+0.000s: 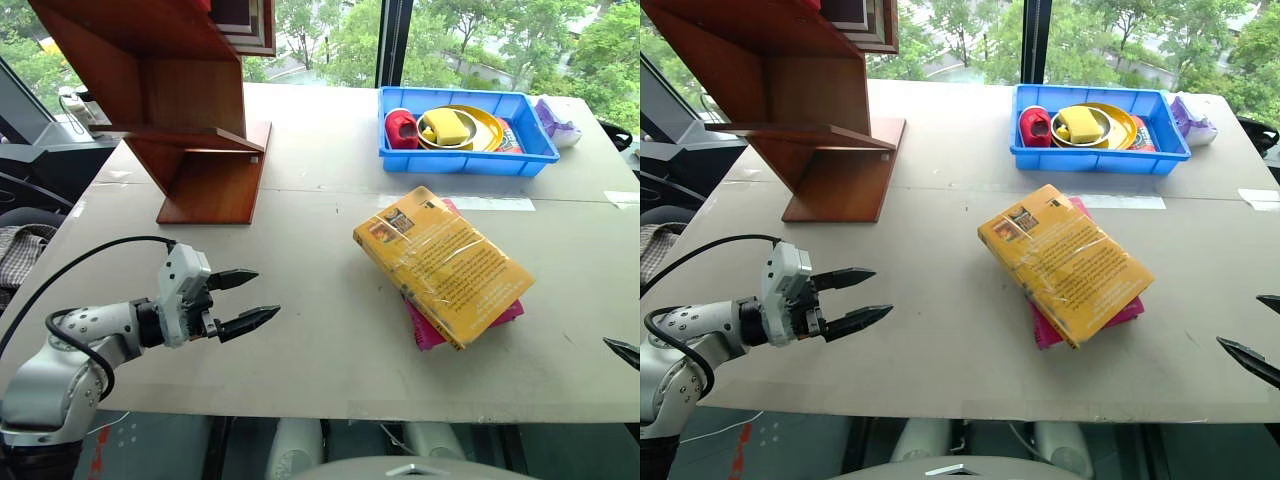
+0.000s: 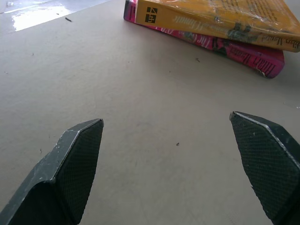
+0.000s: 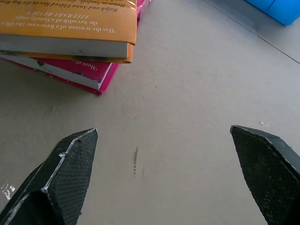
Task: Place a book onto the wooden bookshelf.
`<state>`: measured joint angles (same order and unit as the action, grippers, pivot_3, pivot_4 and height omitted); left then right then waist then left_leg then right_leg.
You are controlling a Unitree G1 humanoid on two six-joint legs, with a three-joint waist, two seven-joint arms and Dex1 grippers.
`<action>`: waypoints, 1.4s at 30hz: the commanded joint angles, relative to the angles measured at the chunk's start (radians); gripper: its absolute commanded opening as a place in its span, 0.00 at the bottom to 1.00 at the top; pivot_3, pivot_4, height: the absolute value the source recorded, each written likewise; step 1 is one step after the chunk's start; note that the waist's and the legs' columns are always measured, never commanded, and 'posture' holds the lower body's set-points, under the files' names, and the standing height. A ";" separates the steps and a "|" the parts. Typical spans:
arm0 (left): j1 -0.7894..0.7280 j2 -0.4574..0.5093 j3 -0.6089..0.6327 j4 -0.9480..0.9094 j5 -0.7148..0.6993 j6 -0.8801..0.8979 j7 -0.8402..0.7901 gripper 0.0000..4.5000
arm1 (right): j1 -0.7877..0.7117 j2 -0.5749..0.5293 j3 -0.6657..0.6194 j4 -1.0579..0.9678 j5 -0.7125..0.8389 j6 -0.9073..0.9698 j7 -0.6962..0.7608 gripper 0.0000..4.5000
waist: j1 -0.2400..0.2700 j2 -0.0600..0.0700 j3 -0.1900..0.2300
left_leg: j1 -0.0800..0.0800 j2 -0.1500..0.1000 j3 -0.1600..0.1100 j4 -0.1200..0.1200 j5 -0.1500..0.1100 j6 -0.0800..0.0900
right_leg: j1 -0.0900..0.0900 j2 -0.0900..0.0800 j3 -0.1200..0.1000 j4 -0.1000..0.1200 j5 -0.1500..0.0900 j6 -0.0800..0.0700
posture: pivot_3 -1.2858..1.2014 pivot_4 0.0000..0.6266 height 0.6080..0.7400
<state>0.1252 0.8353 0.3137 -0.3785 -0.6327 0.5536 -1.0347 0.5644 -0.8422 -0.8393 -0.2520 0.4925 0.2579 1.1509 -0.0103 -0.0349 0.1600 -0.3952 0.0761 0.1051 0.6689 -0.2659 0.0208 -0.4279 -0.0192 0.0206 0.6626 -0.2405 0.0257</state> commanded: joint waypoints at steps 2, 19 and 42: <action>-0.061 0.001 0.020 -0.033 -0.044 0.004 0.011 0.99 | -0.054 -0.008 -0.024 -0.031 0.049 0.082 -0.074 1.00 | 0.000 0.000 0.000 | 0.000 0.000 0.000 0.000 0.000 0.000 | 0.000 0.000 0.000 0.000 0.000 0.000 | 0.52 0.24 1.00; -0.202 0.014 -0.015 -0.179 -0.175 0.039 -0.012 1.00 | -0.629 -0.289 0.406 -0.176 0.182 0.830 -0.565 0.28 | -0.001 0.002 -0.001 | -0.002 -0.001 -0.001 0.000 0.000 0.000 | -0.001 0.001 0.000 0.000 0.002 -0.001 | 0.52 0.24 1.00; -0.110 0.089 0.111 -0.294 -0.353 0.075 -0.038 1.00 | -0.910 -0.097 0.791 -0.011 0.017 0.985 -0.647 0.00 | -0.002 0.003 -0.001 | -0.004 -0.001 -0.001 0.000 0.000 0.000 | -0.003 0.001 0.001 0.000 0.003 0.002 | 0.52 0.24 1.00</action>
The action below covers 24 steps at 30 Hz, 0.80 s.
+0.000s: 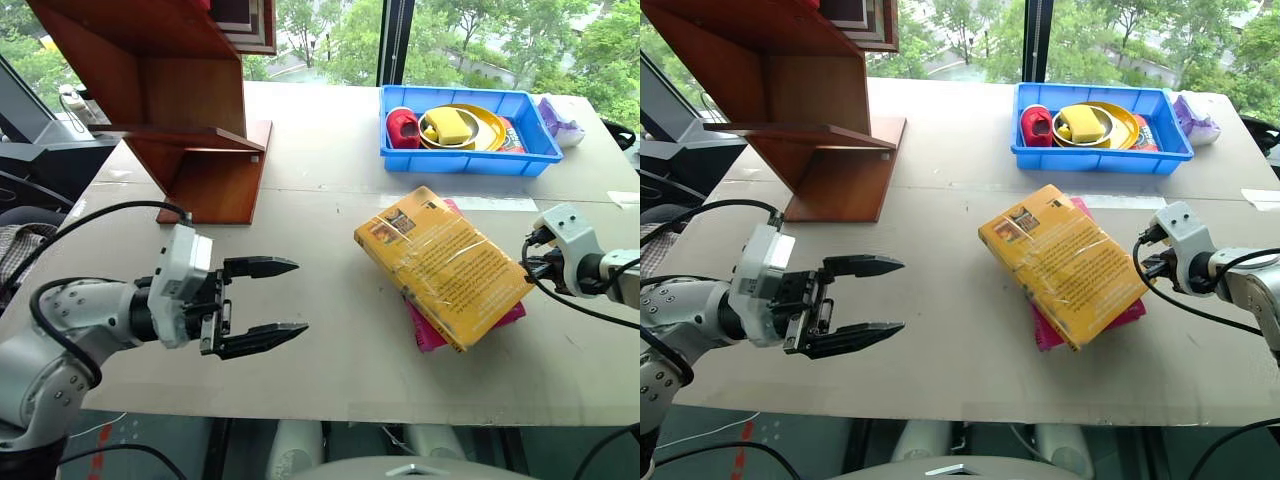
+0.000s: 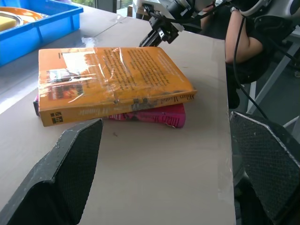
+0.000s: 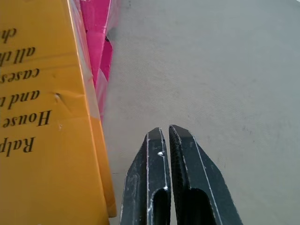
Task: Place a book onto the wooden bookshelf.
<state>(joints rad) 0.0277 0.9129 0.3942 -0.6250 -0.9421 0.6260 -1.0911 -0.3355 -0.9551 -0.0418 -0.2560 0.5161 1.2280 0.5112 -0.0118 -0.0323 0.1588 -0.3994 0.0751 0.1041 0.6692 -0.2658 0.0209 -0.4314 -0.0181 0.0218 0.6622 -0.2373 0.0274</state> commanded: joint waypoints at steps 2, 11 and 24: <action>-0.013 0.011 0.032 -0.056 -0.053 0.006 0.031 1.00 | -0.011 0.041 -0.003 -0.010 -0.002 0.027 -0.004 0.00 | -0.003 0.000 0.000 | 0.000 0.000 0.000 0.000 0.000 0.000 | 0.000 0.000 0.000 0.000 0.000 0.000 | 0.52 0.24 1.00; 0.030 0.001 0.041 -0.063 -0.048 -0.007 0.054 1.00 | -0.040 0.227 0.028 -0.059 0.000 0.074 -0.057 0.00 | -0.015 -0.002 -0.001 | 0.001 0.000 0.000 0.000 0.000 0.000 | 0.000 0.001 0.001 0.001 0.000 0.000 | 0.52 0.24 1.00; 0.049 -0.006 0.046 -0.054 -0.043 -0.020 0.063 1.00 | -0.114 0.488 0.087 -0.101 -0.031 0.133 -0.144 0.00 | -0.050 -0.004 -0.002 | 0.003 0.004 0.000 -0.001 0.000 0.000 | 0.000 0.004 0.001 0.003 0.000 -0.001 | 0.52 0.24 1.00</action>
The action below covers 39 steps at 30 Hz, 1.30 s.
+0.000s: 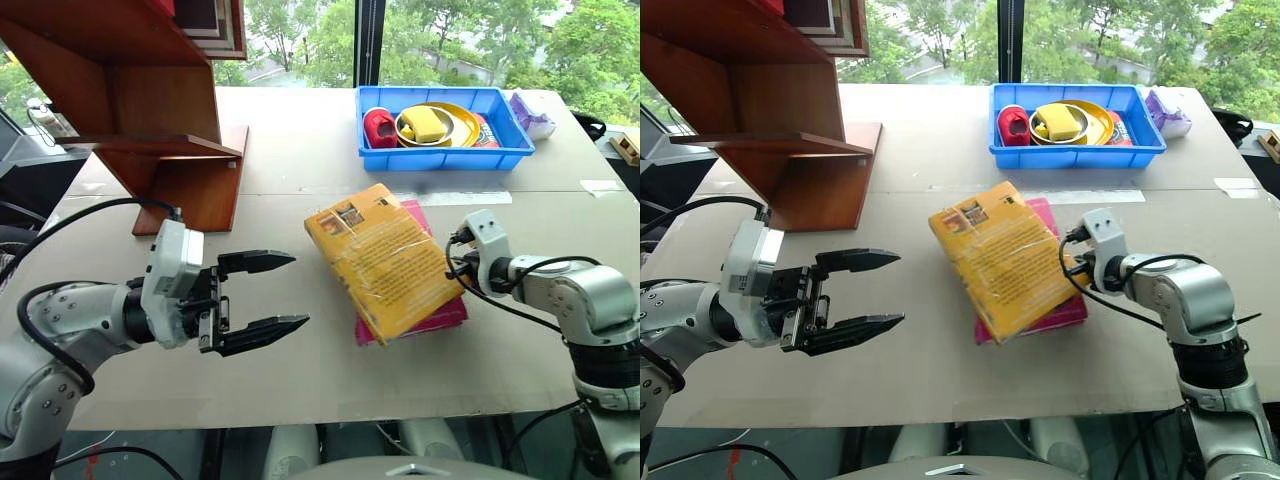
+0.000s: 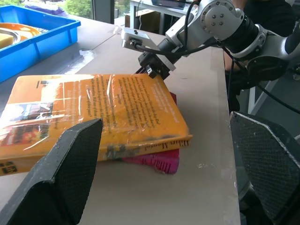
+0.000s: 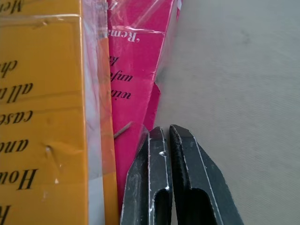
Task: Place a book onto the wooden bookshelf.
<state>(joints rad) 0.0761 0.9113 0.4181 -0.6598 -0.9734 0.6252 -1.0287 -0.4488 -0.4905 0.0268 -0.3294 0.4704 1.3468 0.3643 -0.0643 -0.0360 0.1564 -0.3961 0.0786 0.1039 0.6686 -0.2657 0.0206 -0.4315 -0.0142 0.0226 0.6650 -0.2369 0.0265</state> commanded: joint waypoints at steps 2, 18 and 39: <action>0.003 -0.007 0.023 -0.015 -0.010 -0.021 0.003 1.00 | -0.005 0.050 0.014 -0.033 0.020 0.017 0.000 0.00 | 0.005 0.000 0.000 | -0.001 0.000 0.001 0.000 0.000 0.000 | 0.000 -0.001 0.000 -0.001 0.000 0.000 | 0.52 0.24 1.00; 0.110 -0.062 0.077 0.152 0.013 0.088 0.190 1.00 | 0.325 -0.183 -0.195 -0.204 0.064 -0.570 0.428 0.20 | 0.051 0.002 0.002 | -0.004 -0.003 0.001 0.000 0.000 0.000 | -0.001 -0.004 0.000 -0.004 0.000 0.001 | 0.52 0.24 1.00; -0.358 -0.122 -0.088 0.747 -0.489 0.805 0.623 1.00 | 0.437 -0.424 -0.606 -0.227 0.503 -0.744 0.791 0.99 | 0.054 0.001 0.002 | -0.002 -0.005 -0.004 0.001 0.000 0.000 | 0.003 -0.005 -0.004 -0.002 0.000 0.001 | 0.52 0.24 1.00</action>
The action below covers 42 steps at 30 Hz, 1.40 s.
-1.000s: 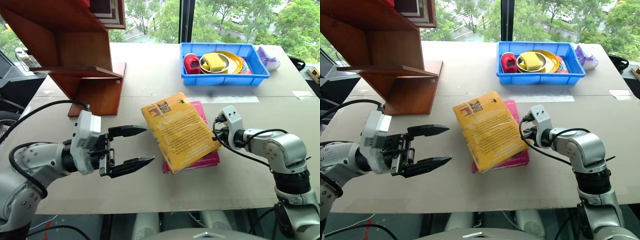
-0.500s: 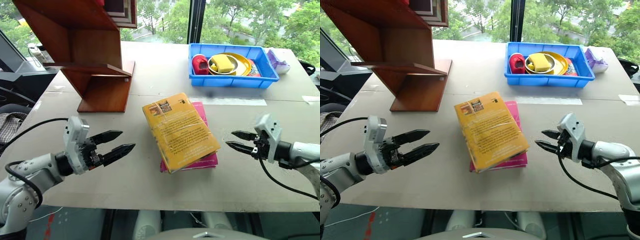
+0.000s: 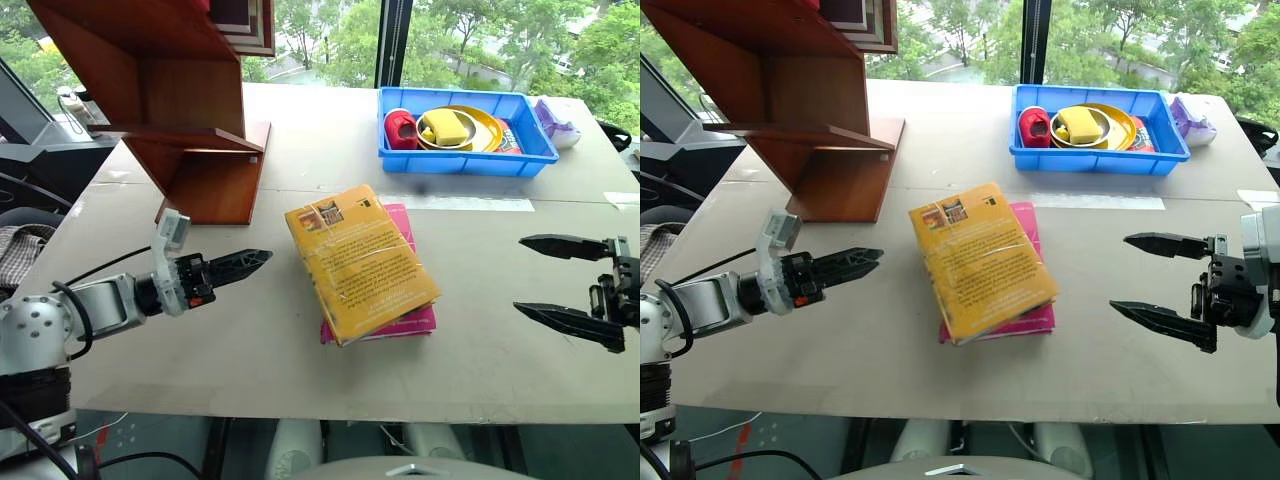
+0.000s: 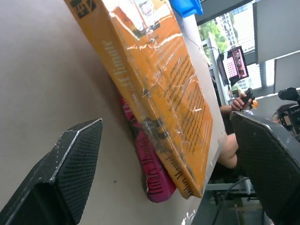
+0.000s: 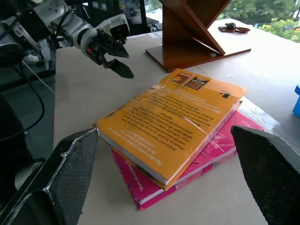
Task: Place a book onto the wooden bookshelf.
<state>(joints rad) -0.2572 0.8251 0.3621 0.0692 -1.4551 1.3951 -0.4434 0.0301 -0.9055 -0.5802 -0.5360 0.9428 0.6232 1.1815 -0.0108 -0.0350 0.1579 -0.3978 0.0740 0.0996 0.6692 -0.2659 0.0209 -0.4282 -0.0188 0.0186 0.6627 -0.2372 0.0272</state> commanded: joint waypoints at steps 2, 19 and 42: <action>-0.054 -0.085 -0.047 0.052 -0.016 0.042 0.073 1.00 | -0.059 -0.017 -0.002 -0.038 0.060 -0.005 -0.040 0.99 | 0.001 0.000 0.000 | 0.000 0.000 0.000 0.000 0.000 0.000 | 0.000 0.000 0.000 0.000 0.000 0.000 | 0.52 0.24 1.00; -0.206 -0.440 -0.072 0.216 0.114 -0.015 0.139 1.00 | 0.039 0.001 -0.021 -0.156 0.065 -0.024 -0.154 0.99 | 0.024 0.000 -0.001 | 0.001 -0.001 -0.003 0.002 0.000 0.000 | 0.004 0.000 -0.003 0.000 0.000 0.000 | 0.52 0.24 1.00; -0.402 -0.067 0.060 -0.163 -0.196 0.022 0.249 0.00 | -0.155 0.043 0.208 0.121 -0.105 -0.143 -0.133 1.00 | 0.026 -0.003 0.002 | 0.000 -0.001 -0.008 0.003 0.000 0.000 | 0.005 -0.002 -0.006 -0.001 0.000 0.000 | 0.52 0.24 1.00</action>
<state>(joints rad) -0.6129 0.7267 0.4582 0.0233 -1.6116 1.4255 -0.2087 -0.0988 -0.8707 -0.3644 -0.4407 0.8574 0.5177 1.0411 0.0148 -0.0385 0.1599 -0.3988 0.0722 0.0915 0.6721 -0.2658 0.0208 -0.4230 -0.0209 0.0123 0.6613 -0.2370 0.0272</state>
